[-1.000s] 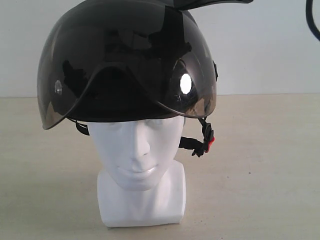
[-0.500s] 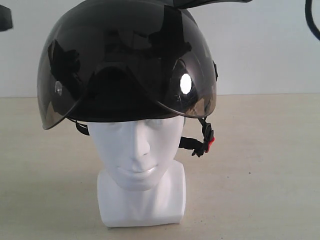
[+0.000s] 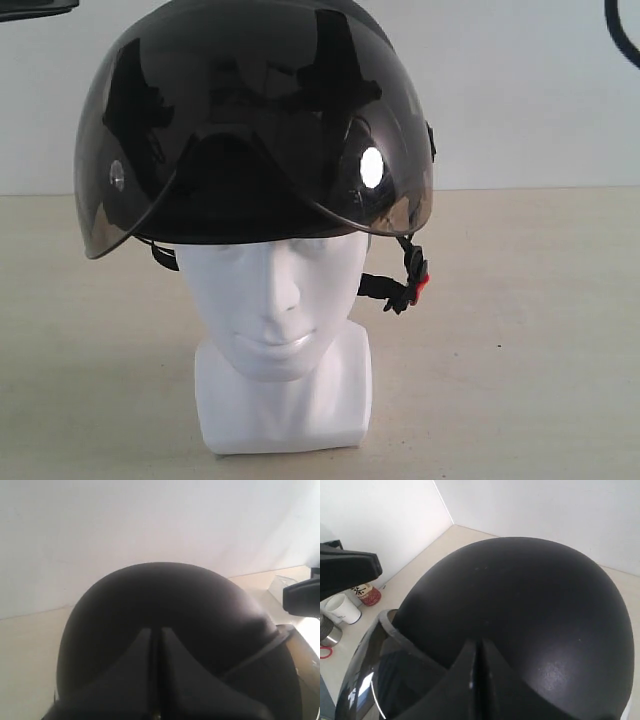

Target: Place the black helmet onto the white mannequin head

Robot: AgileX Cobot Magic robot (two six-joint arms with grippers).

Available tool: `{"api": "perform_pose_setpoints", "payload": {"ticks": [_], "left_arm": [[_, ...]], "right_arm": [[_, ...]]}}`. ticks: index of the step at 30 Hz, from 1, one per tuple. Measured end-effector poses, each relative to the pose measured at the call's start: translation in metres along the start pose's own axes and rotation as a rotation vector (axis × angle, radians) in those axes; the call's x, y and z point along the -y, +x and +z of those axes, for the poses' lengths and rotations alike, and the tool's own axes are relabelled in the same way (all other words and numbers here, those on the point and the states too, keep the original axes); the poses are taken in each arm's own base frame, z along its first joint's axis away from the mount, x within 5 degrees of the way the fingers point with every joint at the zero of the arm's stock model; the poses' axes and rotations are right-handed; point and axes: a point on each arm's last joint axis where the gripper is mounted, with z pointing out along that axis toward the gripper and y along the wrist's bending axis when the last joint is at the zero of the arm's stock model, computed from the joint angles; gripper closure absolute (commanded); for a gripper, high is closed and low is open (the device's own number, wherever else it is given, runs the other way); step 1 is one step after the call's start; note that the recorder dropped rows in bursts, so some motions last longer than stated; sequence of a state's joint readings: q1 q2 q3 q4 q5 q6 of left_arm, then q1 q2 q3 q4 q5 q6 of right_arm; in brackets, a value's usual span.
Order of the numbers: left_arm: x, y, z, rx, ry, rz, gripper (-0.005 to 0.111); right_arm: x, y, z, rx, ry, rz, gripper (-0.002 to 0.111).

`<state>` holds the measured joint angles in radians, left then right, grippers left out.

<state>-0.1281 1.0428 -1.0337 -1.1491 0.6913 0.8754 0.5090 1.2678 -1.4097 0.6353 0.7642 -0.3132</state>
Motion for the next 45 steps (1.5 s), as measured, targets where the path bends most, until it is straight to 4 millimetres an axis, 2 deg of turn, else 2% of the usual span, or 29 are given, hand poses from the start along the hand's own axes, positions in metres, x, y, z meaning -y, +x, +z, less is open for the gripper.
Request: {"api": "perform_pose_setpoints", "payload": {"ticks": [7, 13, 23, 34, 45], "left_arm": [[0.001, -0.01, 0.013, -0.06, 0.096, -0.005, 0.102], [0.002, -0.004, 0.017, -0.13, 0.138, -0.002, 0.102], [0.002, 0.0, 0.019, -0.174, 0.162, -0.006, 0.102], [0.013, 0.004, 0.022, -0.226, 0.175, 0.014, 0.102], [0.019, 0.009, 0.016, -0.294, 0.205, 0.031, 0.102]], "right_arm": [[-0.001, 0.0, 0.003, -0.002, -0.022, 0.028, 0.108], [0.003, 0.006, 0.018, -0.061, -0.058, 0.055, 0.108], [0.002, 0.006, 0.019, -0.071, -0.077, 0.074, 0.108], [-0.003, 0.012, 0.017, -0.138, -0.115, 0.106, 0.109], [-0.023, 0.024, 0.022, -0.236, -0.151, 0.065, 0.109]]}}
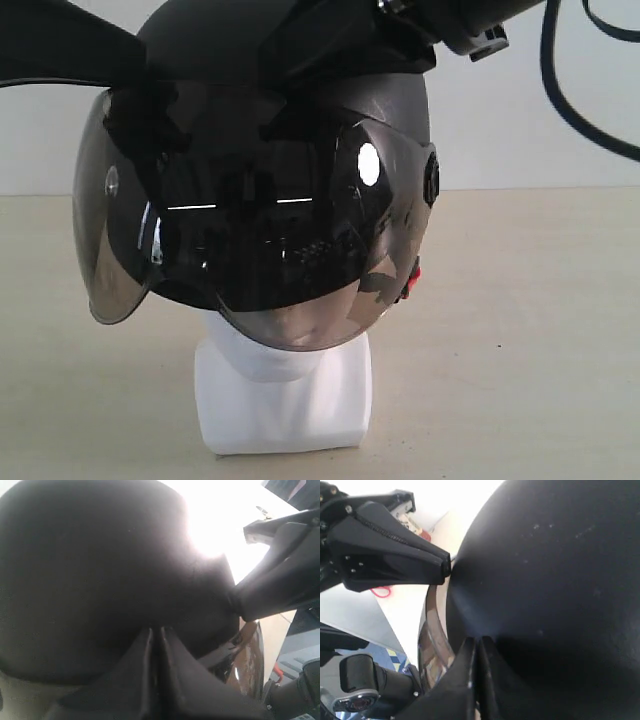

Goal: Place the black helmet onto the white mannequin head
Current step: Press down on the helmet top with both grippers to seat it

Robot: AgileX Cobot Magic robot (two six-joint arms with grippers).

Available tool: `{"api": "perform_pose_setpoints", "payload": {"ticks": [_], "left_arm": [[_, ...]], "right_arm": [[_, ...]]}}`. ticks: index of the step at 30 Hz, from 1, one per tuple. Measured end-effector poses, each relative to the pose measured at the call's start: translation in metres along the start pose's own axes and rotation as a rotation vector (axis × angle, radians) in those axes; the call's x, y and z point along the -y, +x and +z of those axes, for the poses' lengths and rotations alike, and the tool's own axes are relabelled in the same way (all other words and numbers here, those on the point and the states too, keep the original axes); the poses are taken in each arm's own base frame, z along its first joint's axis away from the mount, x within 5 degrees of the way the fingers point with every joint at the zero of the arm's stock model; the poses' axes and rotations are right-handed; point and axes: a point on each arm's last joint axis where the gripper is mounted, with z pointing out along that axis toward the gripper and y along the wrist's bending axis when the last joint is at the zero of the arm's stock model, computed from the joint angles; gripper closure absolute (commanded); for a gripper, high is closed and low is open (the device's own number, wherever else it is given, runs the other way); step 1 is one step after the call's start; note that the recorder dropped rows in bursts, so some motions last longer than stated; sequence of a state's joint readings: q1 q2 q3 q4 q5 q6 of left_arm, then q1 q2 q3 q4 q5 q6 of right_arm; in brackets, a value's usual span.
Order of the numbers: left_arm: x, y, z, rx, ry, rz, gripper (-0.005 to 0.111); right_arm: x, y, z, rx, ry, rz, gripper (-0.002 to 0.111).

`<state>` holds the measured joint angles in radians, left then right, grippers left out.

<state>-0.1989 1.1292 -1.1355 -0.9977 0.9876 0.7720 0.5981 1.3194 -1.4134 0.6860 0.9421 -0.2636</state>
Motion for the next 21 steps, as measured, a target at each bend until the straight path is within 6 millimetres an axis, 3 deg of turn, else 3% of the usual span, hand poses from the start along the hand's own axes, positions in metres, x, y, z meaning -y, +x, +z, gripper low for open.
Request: {"api": "perform_pose_setpoints", "payload": {"ticks": [21], "left_arm": [[-0.004, 0.025, 0.004, -0.038, -0.015, -0.082, 0.102]], "right_arm": [[0.0, 0.005, -0.002, -0.046, 0.032, 0.011, 0.109]]}}
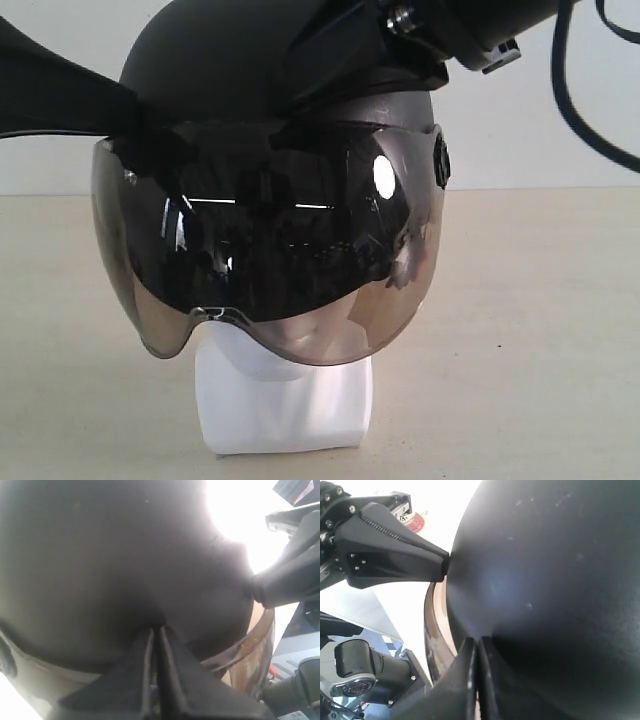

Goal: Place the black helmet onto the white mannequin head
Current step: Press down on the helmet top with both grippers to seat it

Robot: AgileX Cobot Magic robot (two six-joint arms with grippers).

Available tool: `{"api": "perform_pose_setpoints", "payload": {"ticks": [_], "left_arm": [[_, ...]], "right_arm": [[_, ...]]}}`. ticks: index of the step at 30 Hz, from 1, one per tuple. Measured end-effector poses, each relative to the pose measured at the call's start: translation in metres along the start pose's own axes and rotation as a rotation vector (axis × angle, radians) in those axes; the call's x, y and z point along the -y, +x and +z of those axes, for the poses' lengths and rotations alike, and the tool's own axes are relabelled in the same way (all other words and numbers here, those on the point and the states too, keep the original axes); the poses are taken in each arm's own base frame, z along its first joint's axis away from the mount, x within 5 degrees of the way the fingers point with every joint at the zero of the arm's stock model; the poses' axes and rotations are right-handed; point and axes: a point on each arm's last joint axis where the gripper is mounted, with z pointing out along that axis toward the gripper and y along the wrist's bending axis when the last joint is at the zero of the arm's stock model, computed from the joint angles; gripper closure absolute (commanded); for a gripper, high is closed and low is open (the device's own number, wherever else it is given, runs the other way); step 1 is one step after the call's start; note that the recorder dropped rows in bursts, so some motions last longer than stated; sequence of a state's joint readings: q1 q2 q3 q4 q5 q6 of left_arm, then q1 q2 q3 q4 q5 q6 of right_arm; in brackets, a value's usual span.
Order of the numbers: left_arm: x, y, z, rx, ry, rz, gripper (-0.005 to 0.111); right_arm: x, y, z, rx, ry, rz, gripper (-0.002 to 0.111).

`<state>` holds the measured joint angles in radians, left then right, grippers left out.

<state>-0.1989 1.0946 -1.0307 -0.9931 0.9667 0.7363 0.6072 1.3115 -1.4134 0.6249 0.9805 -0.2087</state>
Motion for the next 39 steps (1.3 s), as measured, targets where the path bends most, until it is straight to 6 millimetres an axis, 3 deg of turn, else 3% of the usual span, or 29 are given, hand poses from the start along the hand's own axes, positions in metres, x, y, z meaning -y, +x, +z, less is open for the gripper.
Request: {"api": "perform_pose_setpoints", "payload": {"ticks": [9, 26, 39], "left_arm": [[0.002, 0.009, -0.001, -0.076, 0.022, 0.018, 0.102], [0.003, 0.021, 0.0, -0.078, 0.028, -0.01, 0.102], [0.0, 0.033, 0.002, -0.15, 0.038, -0.013, 0.102]], "right_arm": [[0.004, 0.011, 0.006, -0.032, -0.007, 0.03, 0.109], [0.004, 0.012, 0.007, -0.037, -0.009, 0.035, 0.109], [0.003, 0.036, 0.025, -0.159, -0.025, 0.046, 0.109]]}}
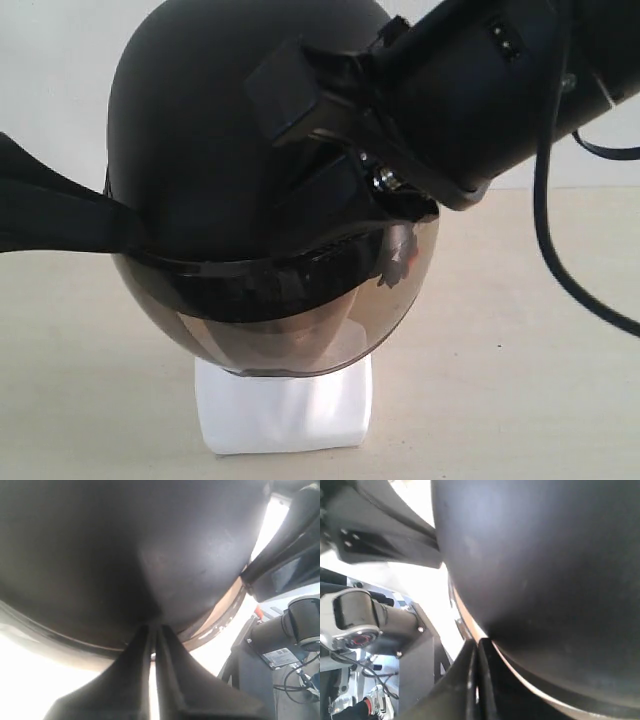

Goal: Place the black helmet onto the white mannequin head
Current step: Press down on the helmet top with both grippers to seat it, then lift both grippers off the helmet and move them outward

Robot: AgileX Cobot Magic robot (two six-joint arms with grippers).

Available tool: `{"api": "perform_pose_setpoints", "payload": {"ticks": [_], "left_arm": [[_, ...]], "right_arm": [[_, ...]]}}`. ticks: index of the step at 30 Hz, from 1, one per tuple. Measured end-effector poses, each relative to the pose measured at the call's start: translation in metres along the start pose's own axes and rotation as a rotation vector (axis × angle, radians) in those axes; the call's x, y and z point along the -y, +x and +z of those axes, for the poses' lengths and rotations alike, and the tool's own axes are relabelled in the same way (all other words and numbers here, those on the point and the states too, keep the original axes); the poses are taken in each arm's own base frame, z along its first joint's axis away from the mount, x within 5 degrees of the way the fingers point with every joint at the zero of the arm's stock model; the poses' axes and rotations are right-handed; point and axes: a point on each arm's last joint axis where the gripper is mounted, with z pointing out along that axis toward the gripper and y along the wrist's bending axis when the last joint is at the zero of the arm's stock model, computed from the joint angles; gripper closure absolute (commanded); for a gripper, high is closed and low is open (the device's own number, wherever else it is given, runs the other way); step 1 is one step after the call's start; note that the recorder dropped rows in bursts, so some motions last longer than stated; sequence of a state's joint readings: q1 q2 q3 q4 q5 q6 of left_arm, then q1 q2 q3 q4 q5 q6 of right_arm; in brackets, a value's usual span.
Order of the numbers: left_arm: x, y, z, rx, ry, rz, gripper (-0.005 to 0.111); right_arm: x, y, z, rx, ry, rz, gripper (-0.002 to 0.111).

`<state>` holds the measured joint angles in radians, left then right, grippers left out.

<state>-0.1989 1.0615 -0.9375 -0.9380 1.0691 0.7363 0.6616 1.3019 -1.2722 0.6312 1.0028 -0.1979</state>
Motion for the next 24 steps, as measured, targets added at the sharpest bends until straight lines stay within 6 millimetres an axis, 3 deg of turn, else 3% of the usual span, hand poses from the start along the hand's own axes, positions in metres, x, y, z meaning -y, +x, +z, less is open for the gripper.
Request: {"api": "perform_pose_setpoints", "payload": {"ticks": [7, 18, 22, 24], "left_arm": [[0.005, 0.001, -0.006, 0.017, -0.015, 0.026, 0.102], [0.038, -0.002, -0.05, 0.304, -0.146, 0.155, 0.102], [0.044, -0.004, -0.066, 0.441, -0.229, 0.139, 0.102], [0.036, -0.005, -0.071, 0.466, -0.339, 0.104, 0.102]], "right_arm": [[-0.001, 0.001, -0.003, 0.006, 0.014, -0.007, 0.109], [-0.003, 0.005, -0.074, 0.337, 0.315, -0.037, 0.109], [0.011, 0.009, -0.09, 0.371, 0.496, 0.019, 0.109], [0.026, 0.009, -0.099, 0.387, 0.587, 0.068, 0.109]]}}
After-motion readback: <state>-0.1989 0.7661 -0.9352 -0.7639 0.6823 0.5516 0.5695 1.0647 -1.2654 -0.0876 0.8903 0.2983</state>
